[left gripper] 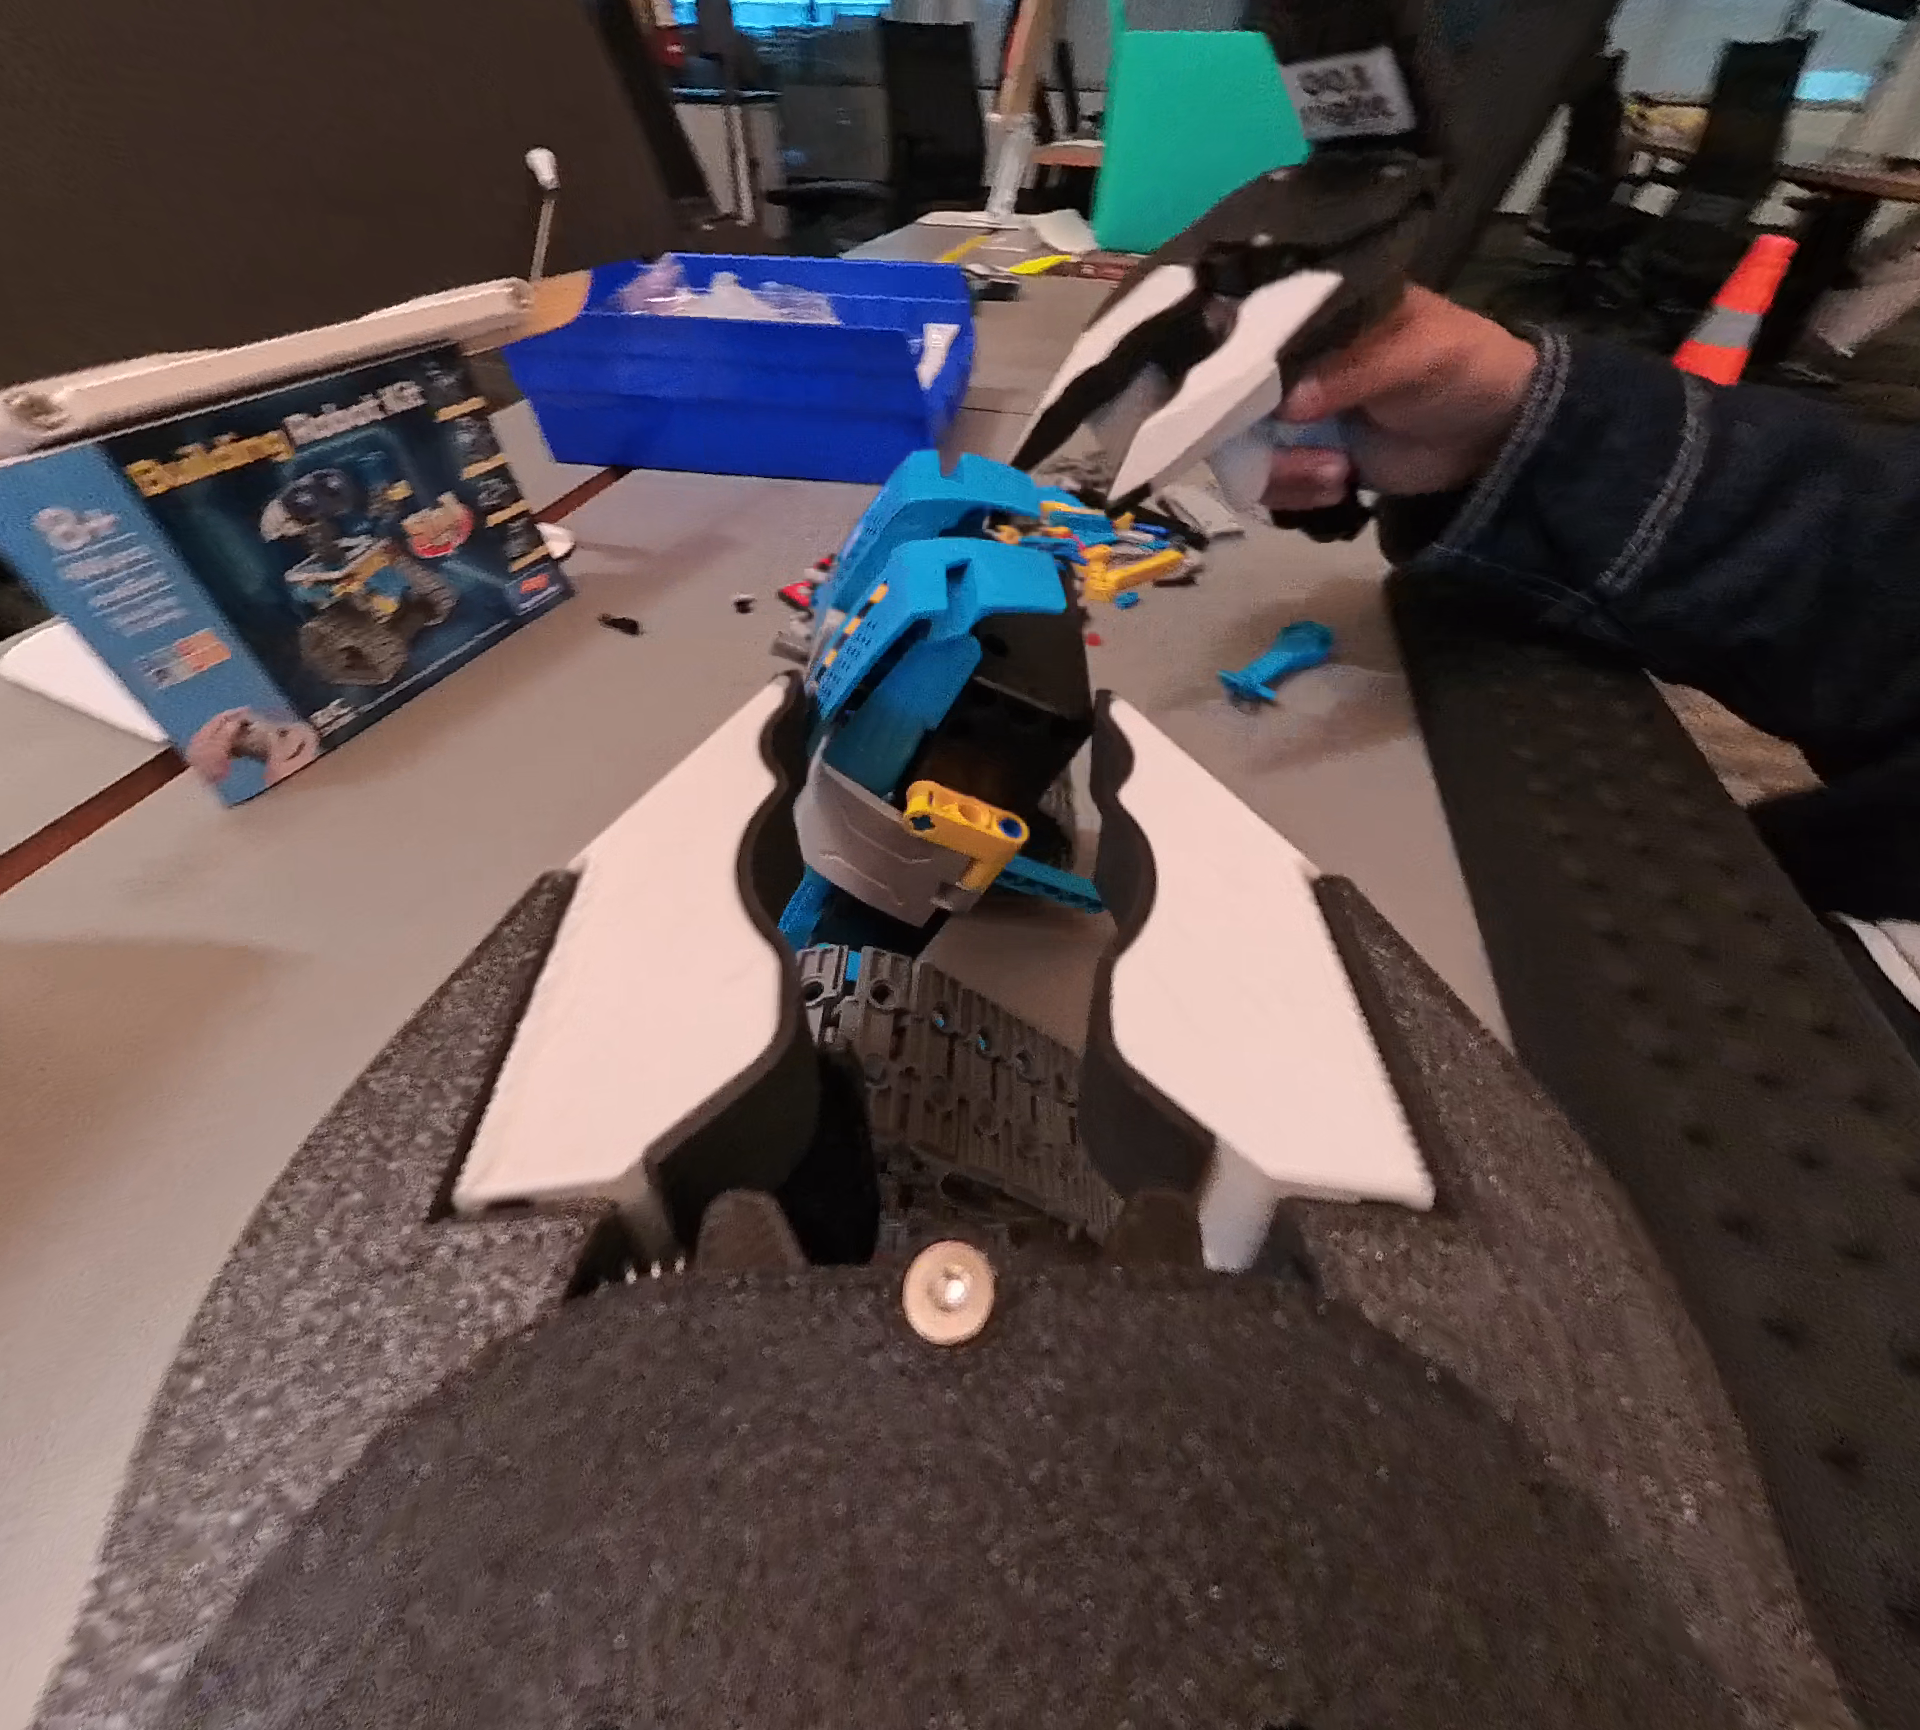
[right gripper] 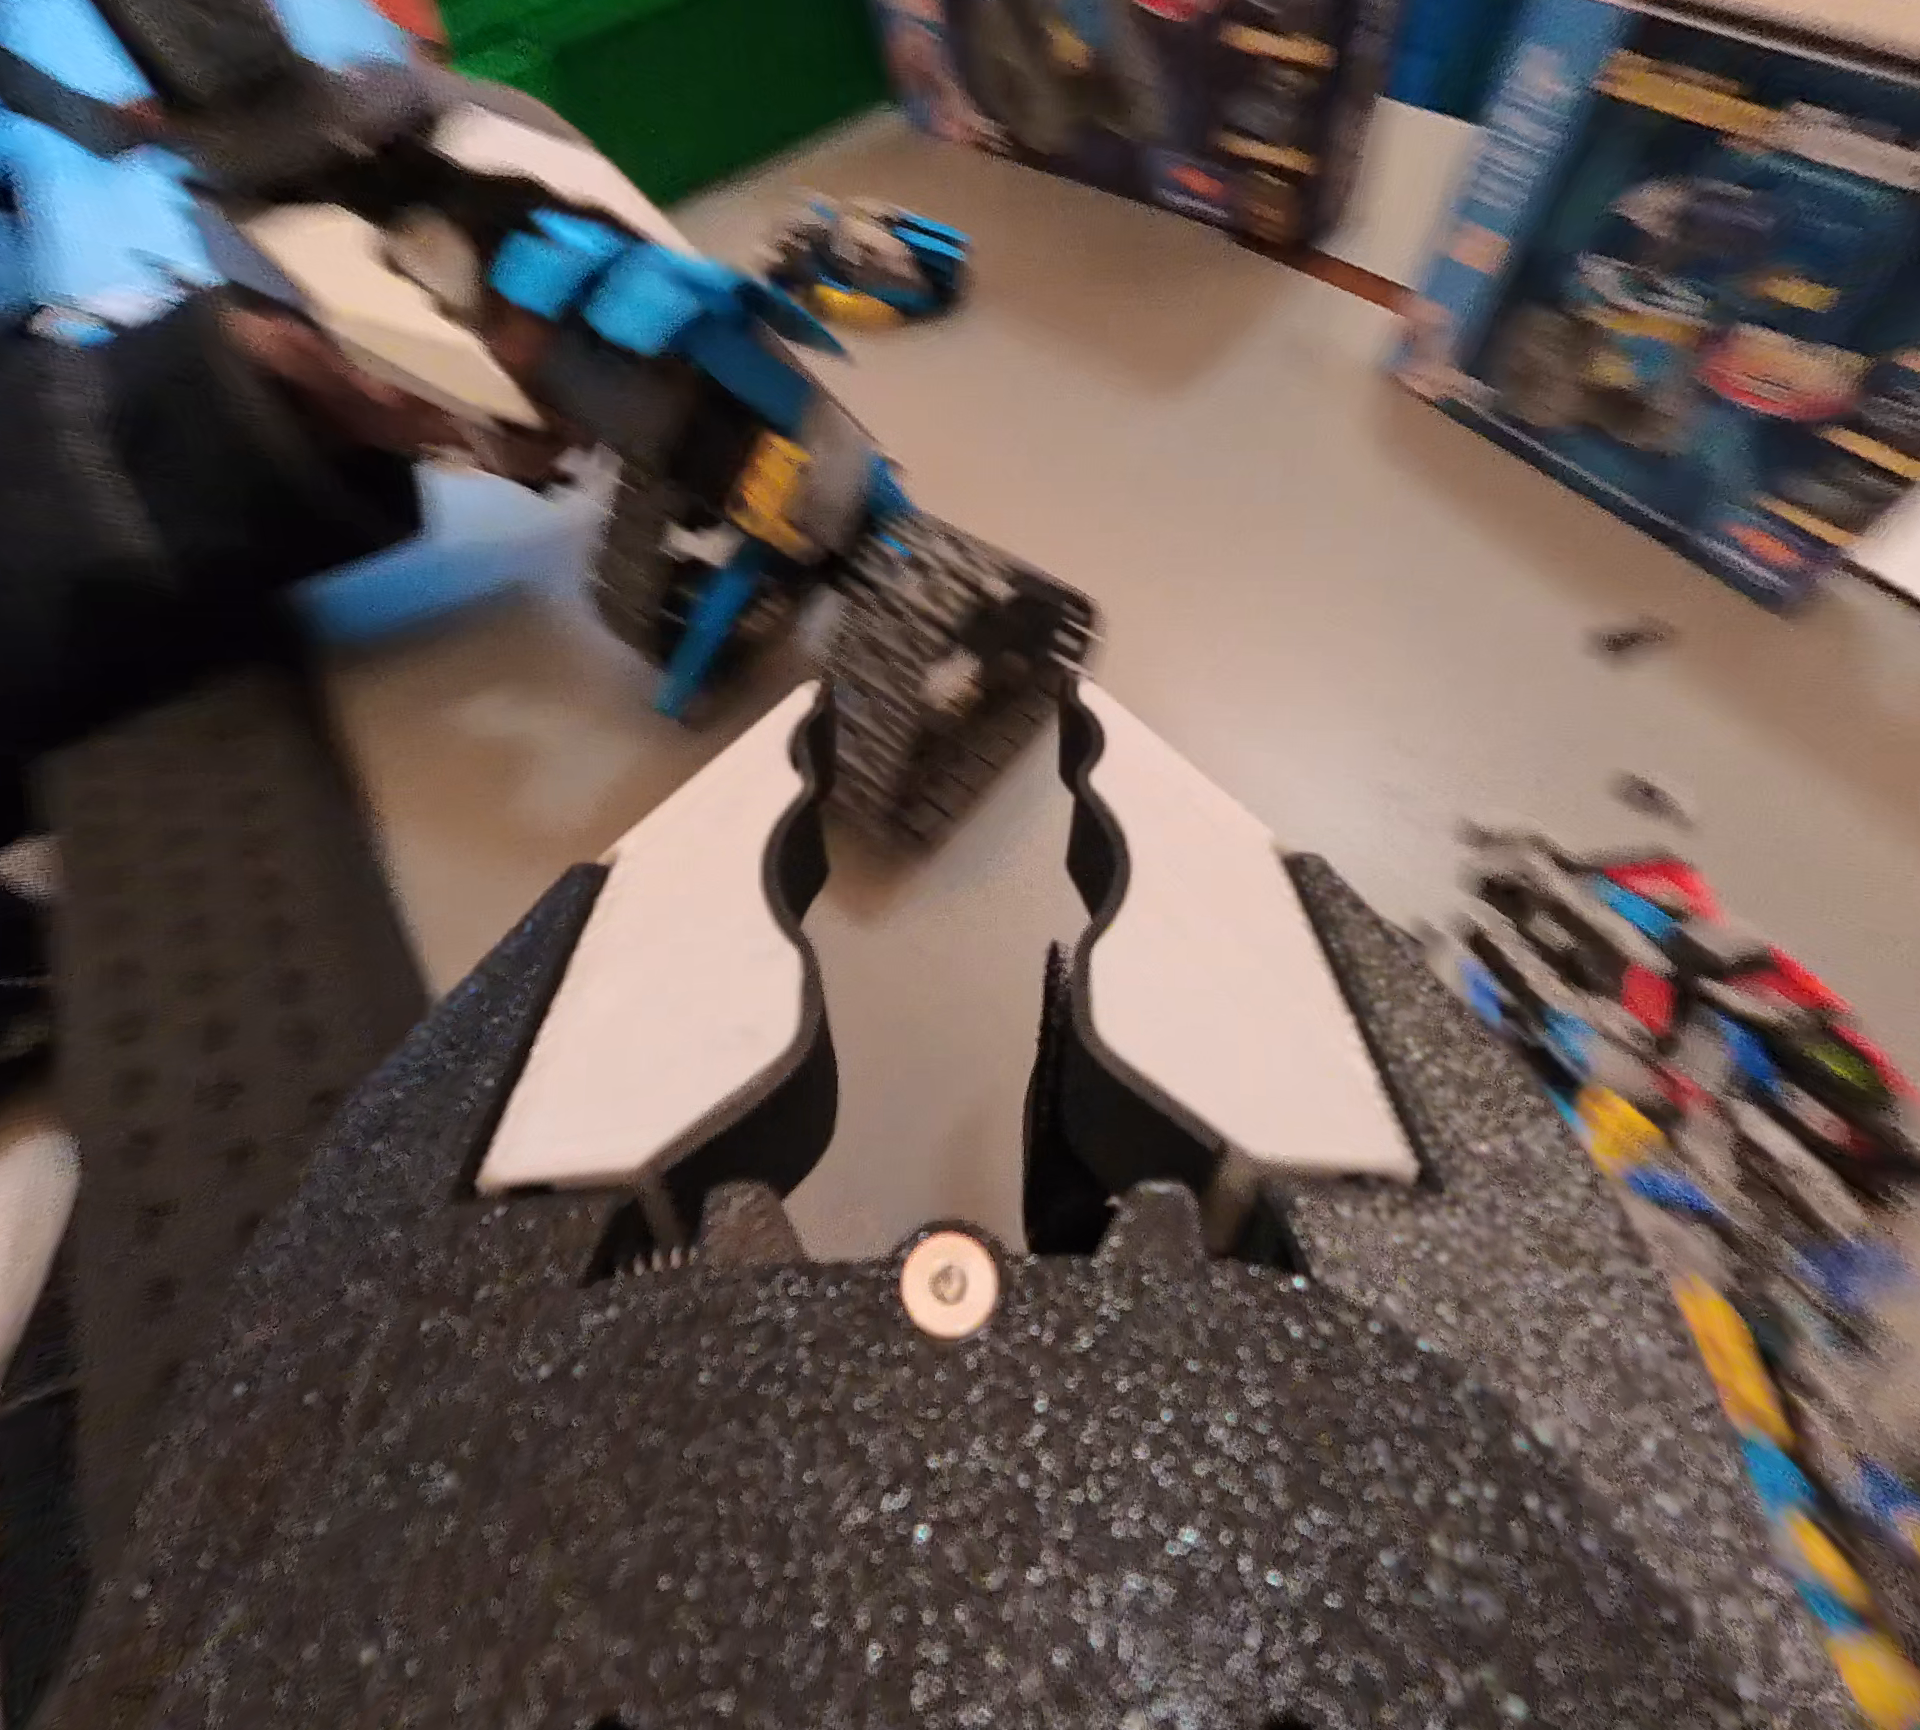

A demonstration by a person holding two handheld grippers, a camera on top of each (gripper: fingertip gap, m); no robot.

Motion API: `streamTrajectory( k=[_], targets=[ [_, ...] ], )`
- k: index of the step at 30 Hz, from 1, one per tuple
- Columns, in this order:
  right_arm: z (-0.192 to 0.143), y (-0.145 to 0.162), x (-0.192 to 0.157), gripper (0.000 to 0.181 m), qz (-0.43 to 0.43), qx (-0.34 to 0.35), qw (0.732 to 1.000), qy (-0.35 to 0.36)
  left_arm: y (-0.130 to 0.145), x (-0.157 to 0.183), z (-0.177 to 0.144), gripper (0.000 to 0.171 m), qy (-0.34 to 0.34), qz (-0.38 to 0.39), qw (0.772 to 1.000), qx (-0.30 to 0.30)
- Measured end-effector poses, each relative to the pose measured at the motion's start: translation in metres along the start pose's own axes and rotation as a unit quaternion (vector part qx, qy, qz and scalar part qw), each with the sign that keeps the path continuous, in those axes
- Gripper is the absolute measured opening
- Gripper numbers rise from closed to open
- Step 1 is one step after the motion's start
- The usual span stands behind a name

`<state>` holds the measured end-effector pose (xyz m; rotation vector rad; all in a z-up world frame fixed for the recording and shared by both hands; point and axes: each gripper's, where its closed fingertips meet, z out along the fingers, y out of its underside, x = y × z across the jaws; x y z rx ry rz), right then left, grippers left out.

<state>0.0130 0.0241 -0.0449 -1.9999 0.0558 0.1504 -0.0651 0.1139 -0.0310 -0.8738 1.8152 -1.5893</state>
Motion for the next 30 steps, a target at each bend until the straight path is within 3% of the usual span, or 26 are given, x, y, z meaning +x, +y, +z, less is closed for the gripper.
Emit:
streamTrajectory(
  k=[4, 8, 11, 15, 17, 23, 27, 30],
  targets=[
    [0.032, -0.017, -0.055, 0.048, -0.007, 0.025, 0.989, -0.147, 0.002, 0.016, 0.000, 0.053, 0.024, 0.029, 0.999, 0.001],
    [0.044, -0.026, -0.068, 0.053, -0.048, 0.060, 0.983, -0.165, -0.003, 0.021, -0.002, 0.056, 0.029, 0.007, 1.000, 0.009],
    [0.045, -0.030, -0.065, 0.046, -0.030, 0.114, 0.984, -0.135, -0.011, 0.024, -0.004, 0.058, 0.030, 0.001, 0.999, 0.023],
    [0.045, -0.035, -0.065, 0.043, -0.060, 0.130, 0.984, -0.103, -0.012, 0.019, -0.001, 0.041, 0.012, 0.006, 1.000, 0.024],
    [0.046, -0.036, -0.068, 0.041, -0.069, 0.128, 0.984, -0.103, -0.013, 0.017, 0.000, 0.040, 0.007, -0.007, 1.000, 0.028],
    [0.060, -0.034, -0.066, 0.055, -0.085, 0.119, 0.989, -0.036, -0.018, 0.011, 0.009, 0.040, -0.017, -0.064, 0.997, 0.035],
    [0.069, -0.031, -0.056, 0.057, -0.092, 0.106, 0.988, 0.060, -0.025, -0.004, 0.014, 0.039, -0.091, -0.096, 0.990, 0.053],
    [0.073, -0.036, -0.055, 0.071, -0.051, 0.117, 0.988, 0.090, -0.026, -0.002, 0.022, 0.038, -0.156, -0.053, 0.986, 0.032]
  ],
)
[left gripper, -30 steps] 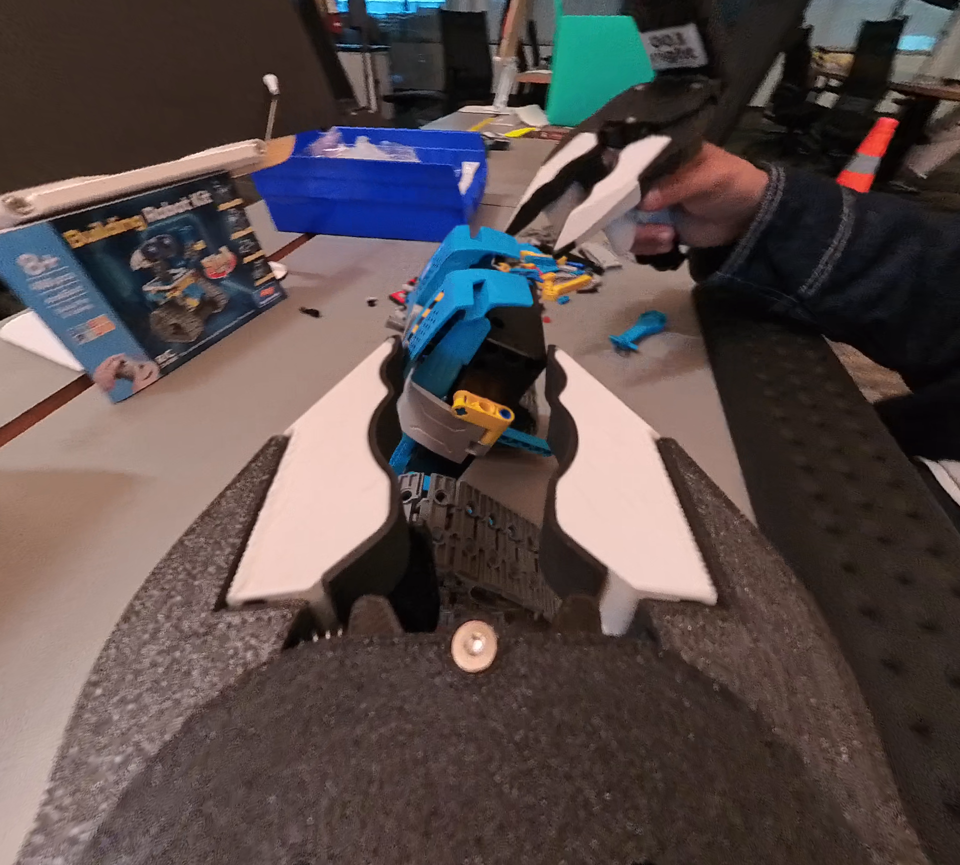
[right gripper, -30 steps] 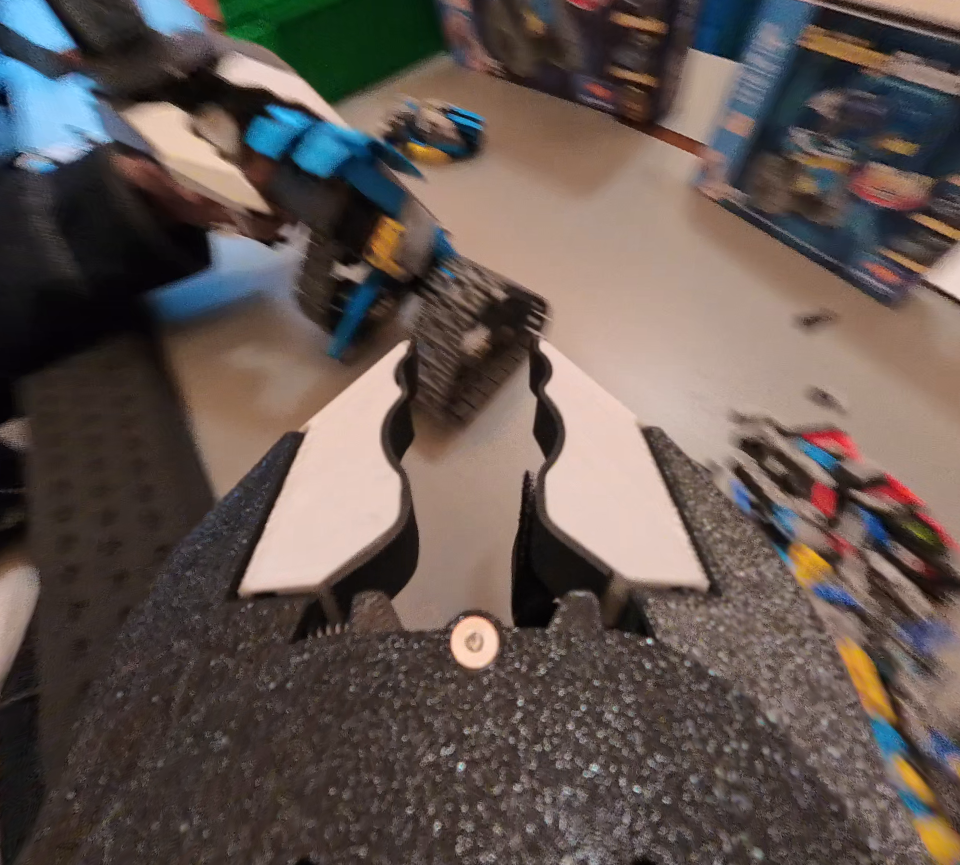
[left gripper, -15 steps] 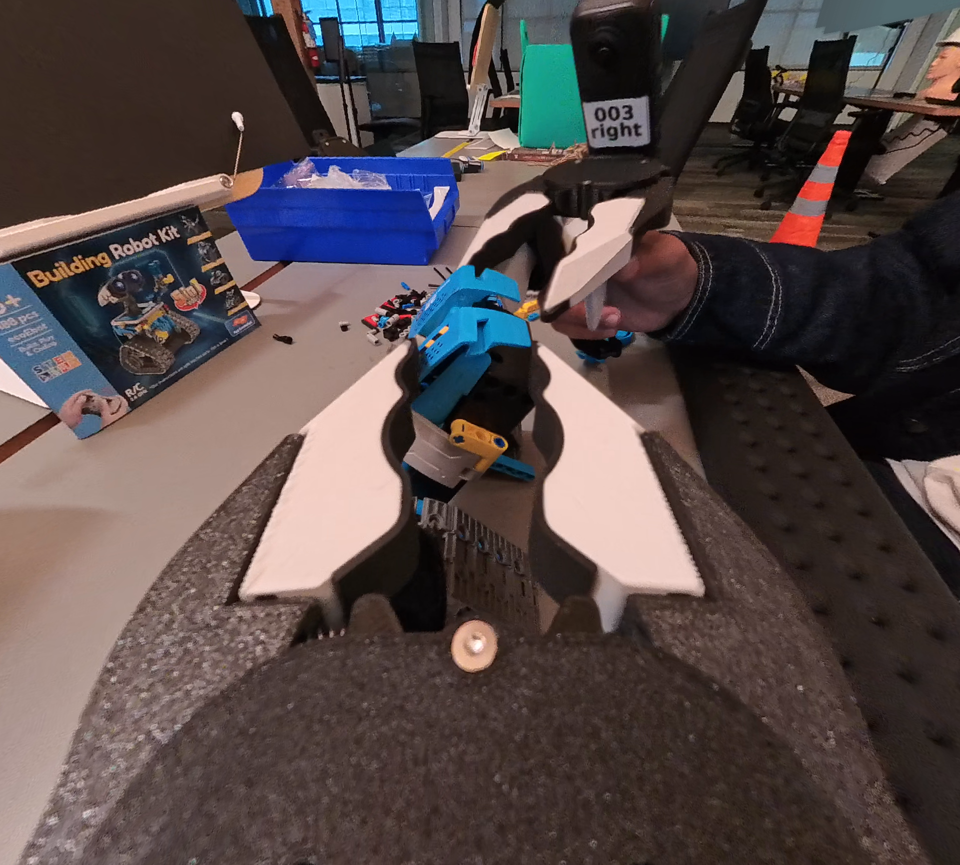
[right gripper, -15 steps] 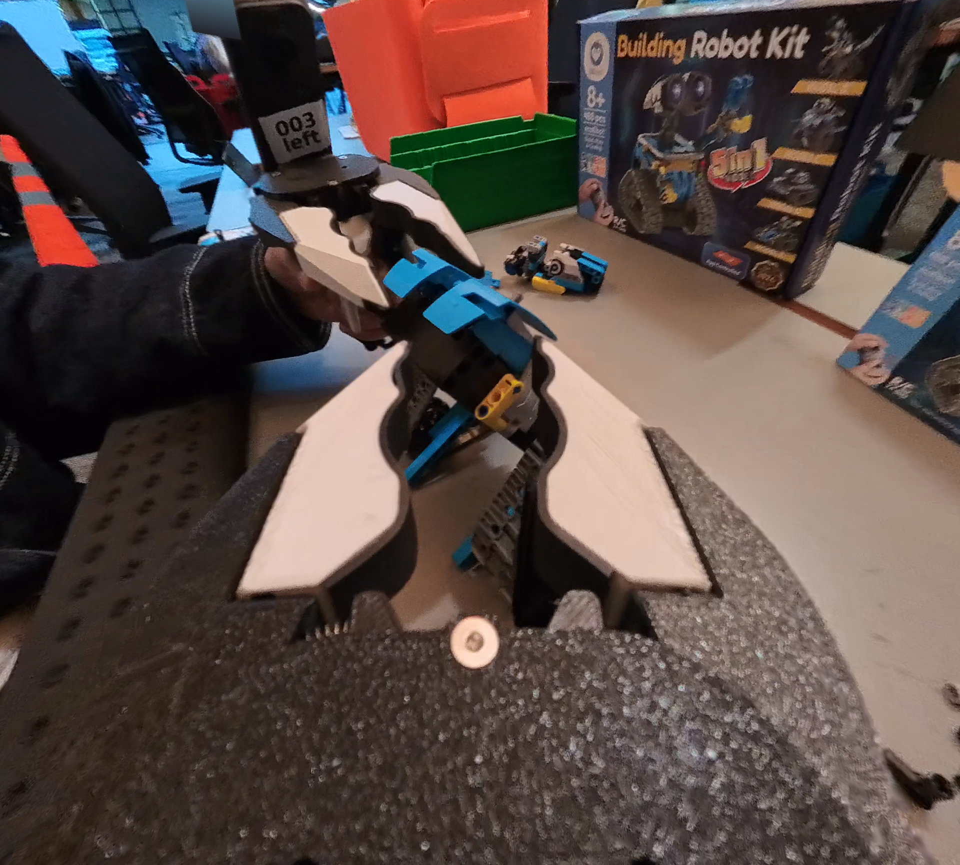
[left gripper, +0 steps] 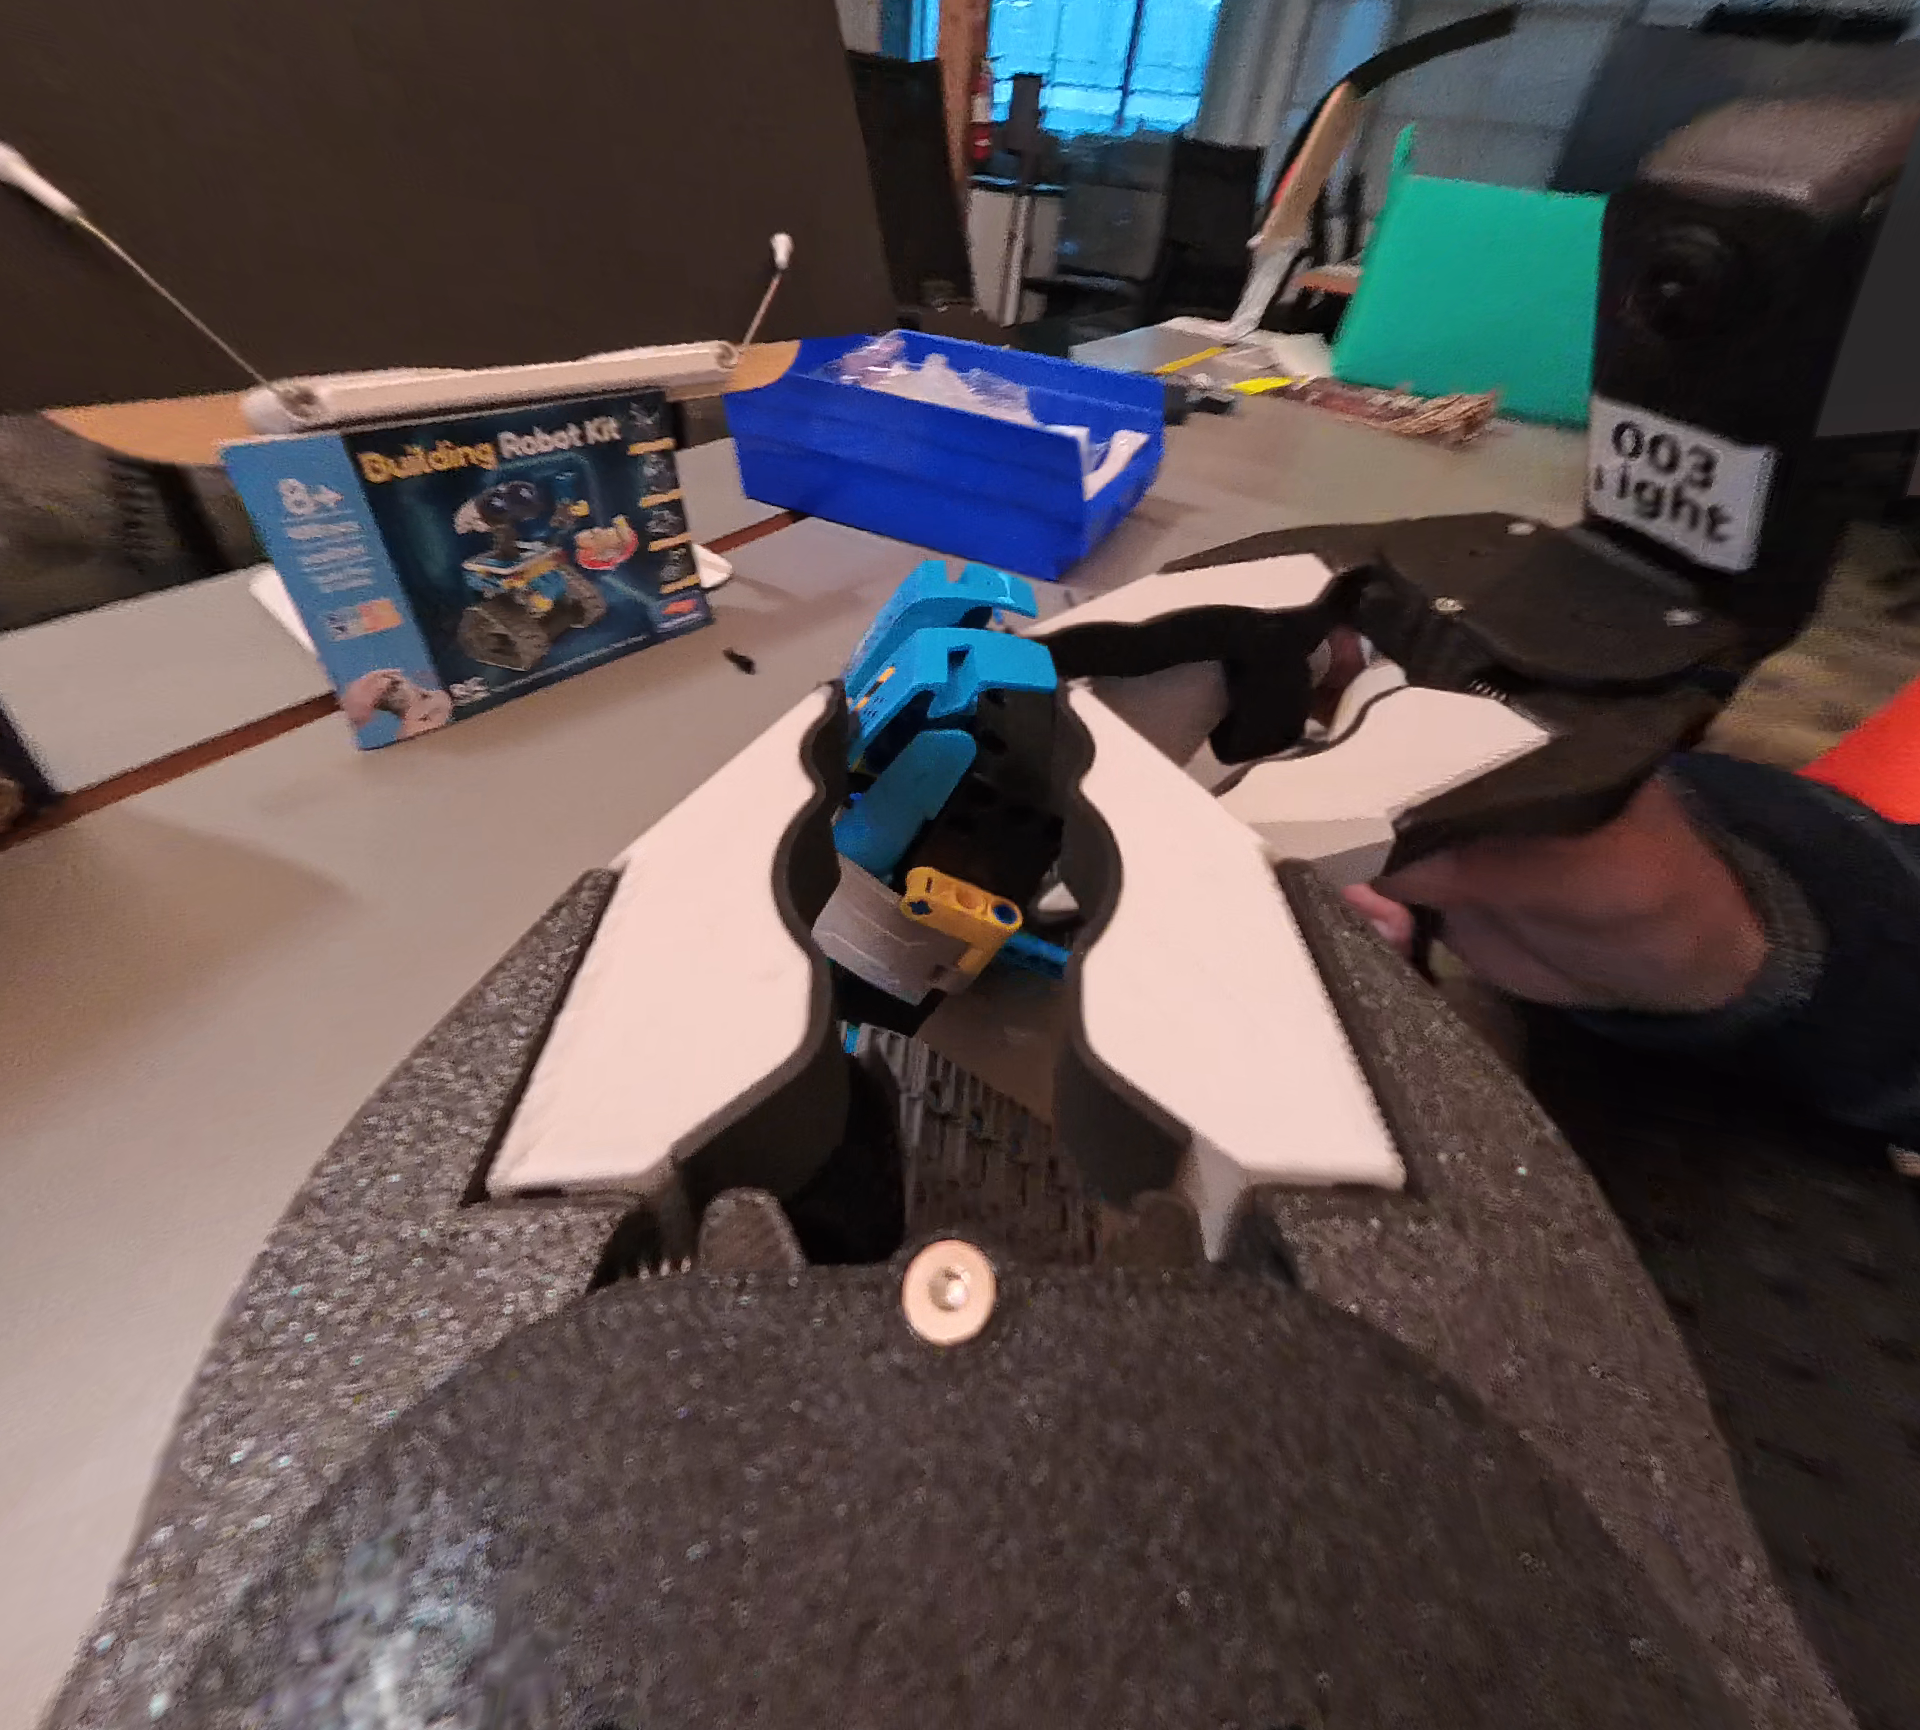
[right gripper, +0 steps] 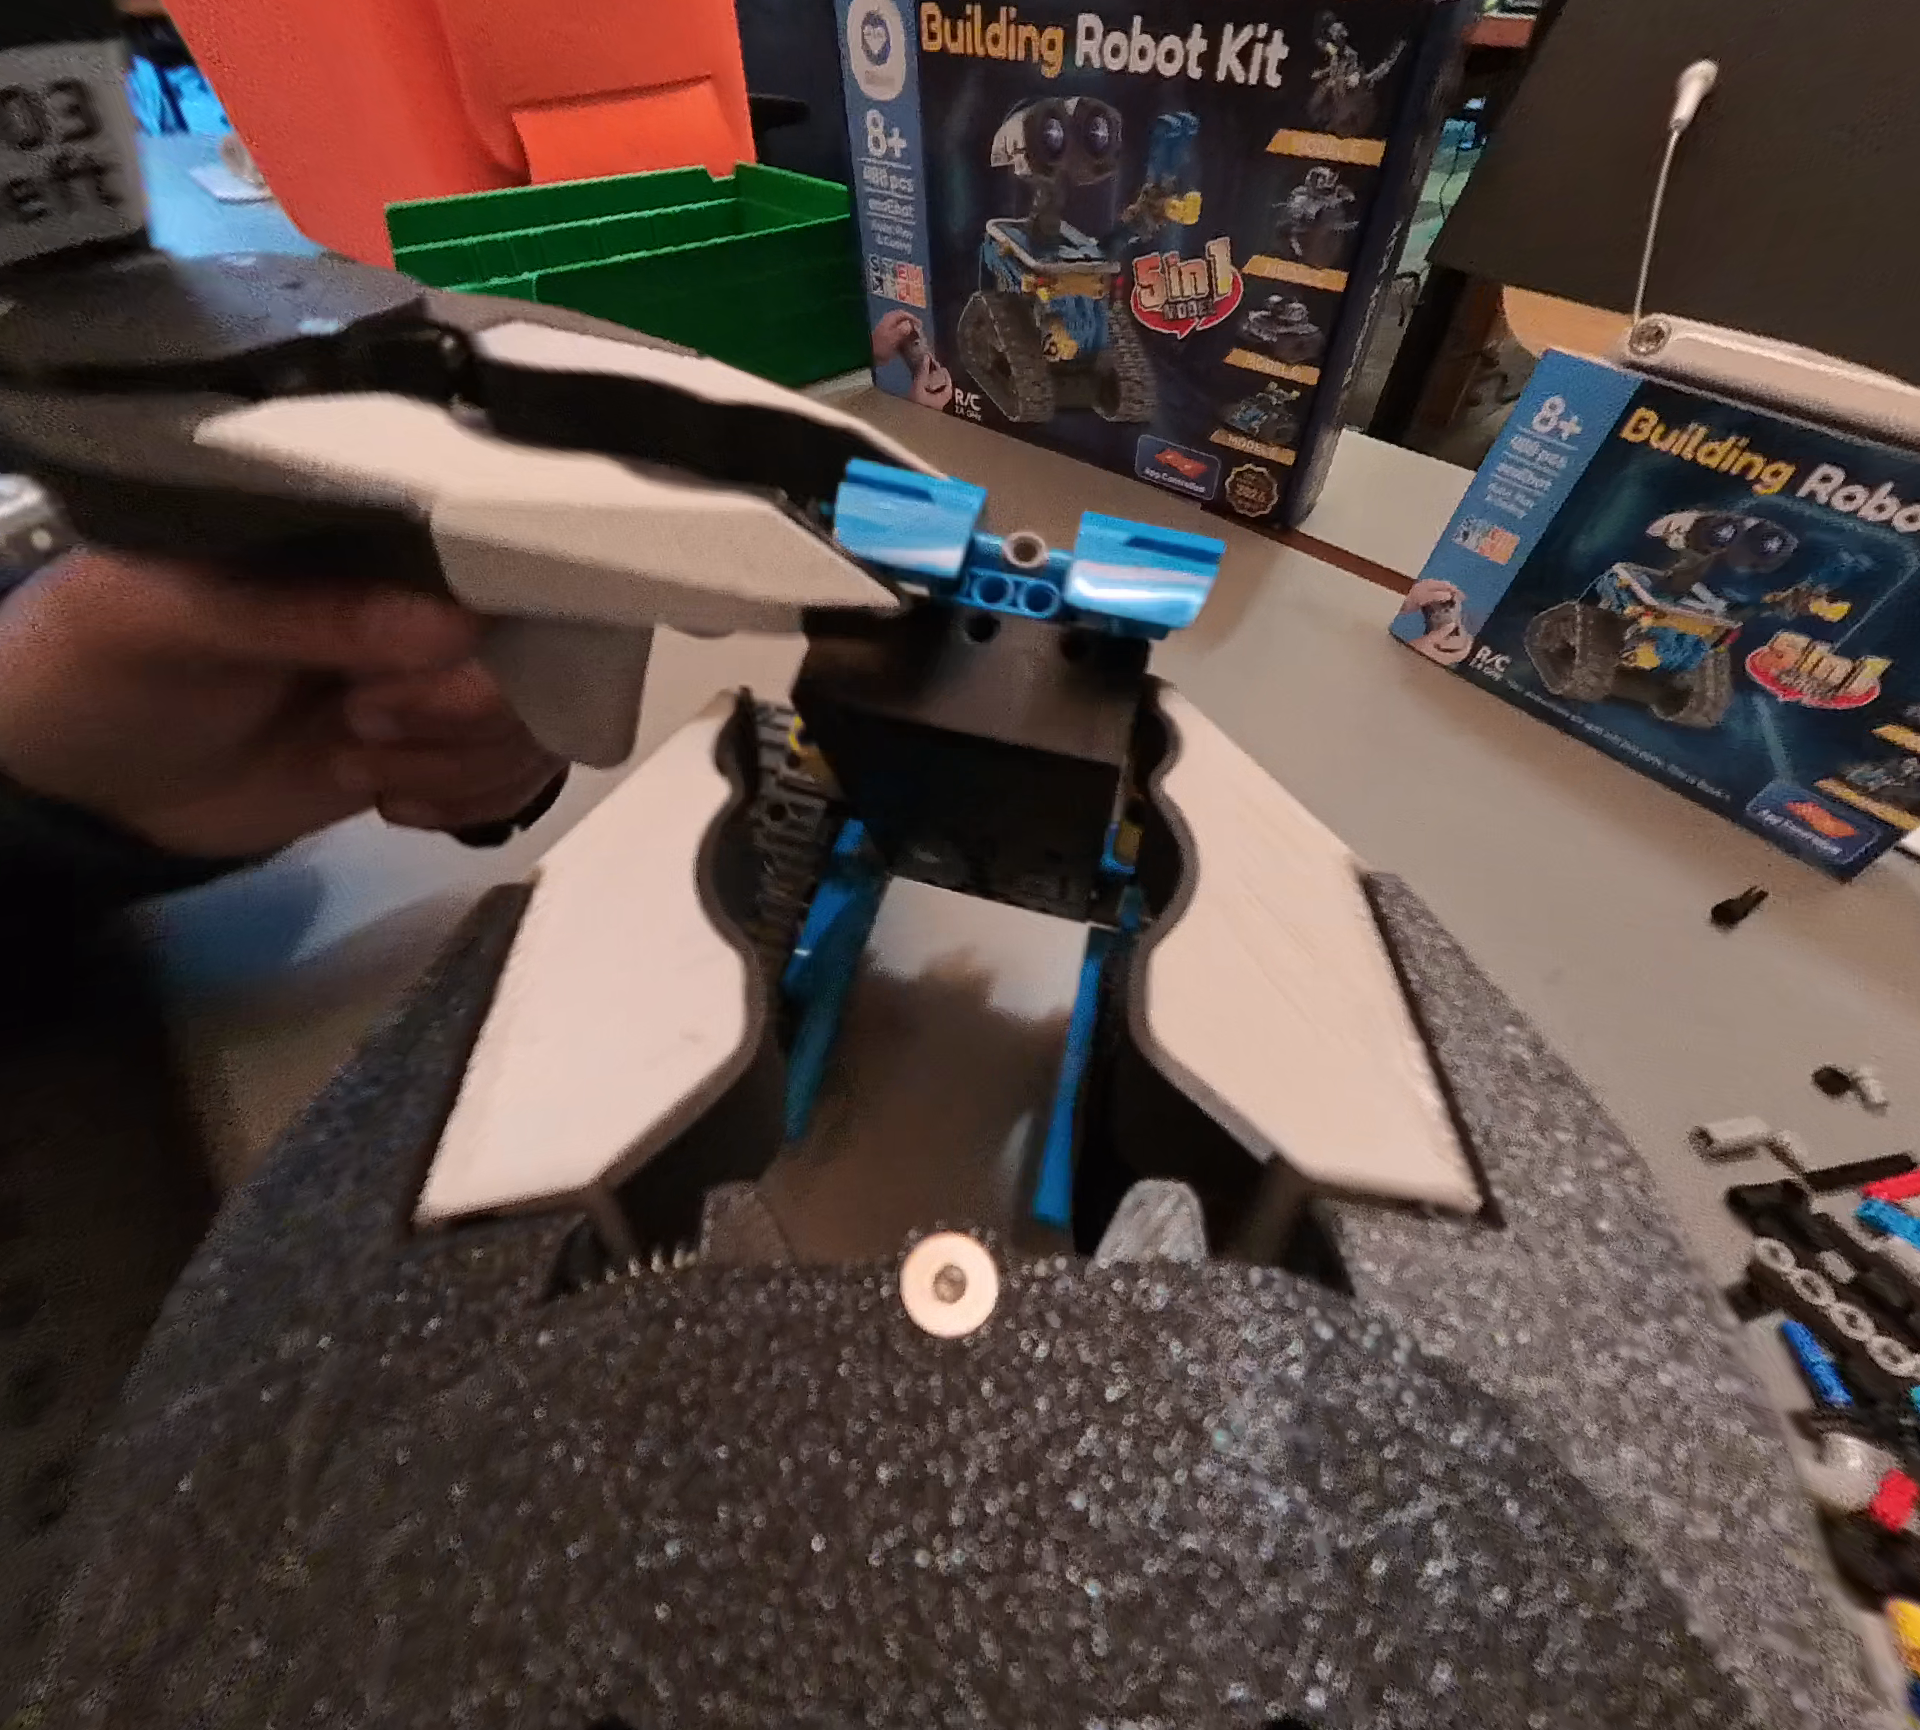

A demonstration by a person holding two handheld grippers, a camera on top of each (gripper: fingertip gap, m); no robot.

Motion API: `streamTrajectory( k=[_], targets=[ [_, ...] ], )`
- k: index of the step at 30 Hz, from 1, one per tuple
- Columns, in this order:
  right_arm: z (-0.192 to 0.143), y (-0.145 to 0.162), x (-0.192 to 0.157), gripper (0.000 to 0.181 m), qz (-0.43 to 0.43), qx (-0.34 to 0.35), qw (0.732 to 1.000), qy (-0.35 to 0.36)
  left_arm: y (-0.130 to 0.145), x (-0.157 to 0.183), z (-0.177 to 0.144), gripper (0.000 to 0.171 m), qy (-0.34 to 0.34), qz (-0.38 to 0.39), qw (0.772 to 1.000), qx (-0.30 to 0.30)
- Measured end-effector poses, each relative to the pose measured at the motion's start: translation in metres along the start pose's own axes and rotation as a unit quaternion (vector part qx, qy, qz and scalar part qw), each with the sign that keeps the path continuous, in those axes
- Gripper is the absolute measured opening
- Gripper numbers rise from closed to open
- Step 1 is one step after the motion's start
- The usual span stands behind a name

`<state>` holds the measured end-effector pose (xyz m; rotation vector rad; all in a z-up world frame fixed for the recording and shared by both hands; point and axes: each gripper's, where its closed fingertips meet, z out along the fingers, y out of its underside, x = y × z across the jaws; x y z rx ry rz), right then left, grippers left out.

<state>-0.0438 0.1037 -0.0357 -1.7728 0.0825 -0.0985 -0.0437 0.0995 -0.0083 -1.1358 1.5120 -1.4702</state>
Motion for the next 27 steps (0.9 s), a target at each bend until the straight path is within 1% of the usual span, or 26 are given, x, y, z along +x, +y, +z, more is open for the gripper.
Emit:
streamTrajectory(
  k=[1, 2, 3, 4, 6, 8, 9, 10, 12, 13, 15, 16, 18, 19, 21, 23, 24, 25, 27],
  targets=[
    [0.002, 0.001, 0.001, 0.075, 0.009, -0.001, 1.000, 0.008, 0.001, 0.003, 0.002, 0.037, -0.016, 0.016, 1.000, -0.006],
    [0.002, 0.003, 0.006, 0.067, 0.012, -0.005, 1.000, 0.021, 0.002, 0.005, 0.004, 0.037, -0.026, 0.023, 0.999, -0.010],
    [0.002, 0.005, 0.008, 0.065, 0.008, -0.011, 1.000, 0.015, 0.002, 0.008, 0.004, 0.036, -0.025, 0.025, 0.999, -0.011],
    [0.001, 0.007, 0.009, 0.065, 0.009, -0.014, 1.000, 0.005, 0.001, 0.012, 0.004, 0.036, -0.012, 0.028, 1.000, -0.009],
    [0.000, 0.008, 0.009, 0.065, -0.001, -0.013, 1.000, -0.015, -0.004, 0.025, -0.003, 0.038, 0.050, 0.034, 0.998, 0.004],
    [-0.004, 0.009, 0.005, 0.065, -0.011, -0.012, 0.997, -0.070, -0.008, 0.034, -0.016, 0.041, 0.124, 0.023, 0.992, 0.014],
    [-0.007, 0.010, 0.000, 0.065, -0.014, -0.011, 0.994, -0.108, -0.010, 0.032, -0.022, 0.045, 0.145, 0.014, 0.989, 0.018],
    [-0.011, 0.010, -0.005, 0.065, -0.018, -0.010, 0.990, -0.140, -0.012, 0.029, -0.028, 0.054, 0.159, 0.007, 0.987, 0.021],
    [-0.017, 0.012, -0.019, 0.064, -0.025, -0.002, 0.978, -0.205, -0.012, 0.020, -0.036, 0.062, 0.169, 0.004, 0.985, 0.016],
    [-0.021, 0.012, -0.028, 0.065, -0.025, -0.002, 0.970, -0.241, -0.008, 0.020, -0.038, 0.069, 0.180, 0.010, 0.984, 0.006],
    [-0.029, 0.013, -0.051, 0.064, -0.042, -0.001, 0.954, -0.298, 0.009, 0.023, -0.038, 0.080, 0.200, 0.021, 0.979, -0.037],
    [-0.031, 0.013, -0.061, 0.065, -0.043, 0.002, 0.946, -0.321, 0.016, 0.030, -0.041, 0.087, 0.225, 0.021, 0.973, -0.053],
    [-0.034, 0.013, -0.072, 0.064, -0.045, 0.007, 0.938, -0.343, 0.020, 0.045, -0.048, 0.084, 0.263, 0.026, 0.963, -0.062],
    [-0.034, 0.013, -0.073, 0.064, -0.045, 0.007, 0.938, -0.345, 0.022, 0.048, -0.048, 0.081, 0.267, 0.033, 0.961, -0.067],
    [-0.034, 0.013, -0.073, 0.064, -0.043, 0.007, 0.937, -0.346, 0.030, 0.055, -0.048, 0.080, 0.279, 0.044, 0.955, -0.088],
    [-0.034, 0.013, -0.073, 0.064, -0.042, 0.008, 0.938, -0.345, 0.034, 0.058, -0.046, 0.083, 0.275, 0.055, 0.955, -0.094],
    [-0.034, 0.013, -0.073, 0.064, -0.041, 0.008, 0.937, -0.345, 0.033, 0.056, -0.045, 0.082, 0.268, 0.062, 0.957, -0.094],
    [-0.034, 0.013, -0.073, 0.064, -0.042, 0.009, 0.938, -0.345, 0.032, 0.054, -0.044, 0.073, 0.263, 0.066, 0.958, -0.094],
    [-0.035, 0.014, -0.072, 0.064, -0.039, 0.008, 0.937, -0.347, 0.032, 0.054, -0.043, 0.072, 0.267, 0.058, 0.957, -0.096]
  ],
)
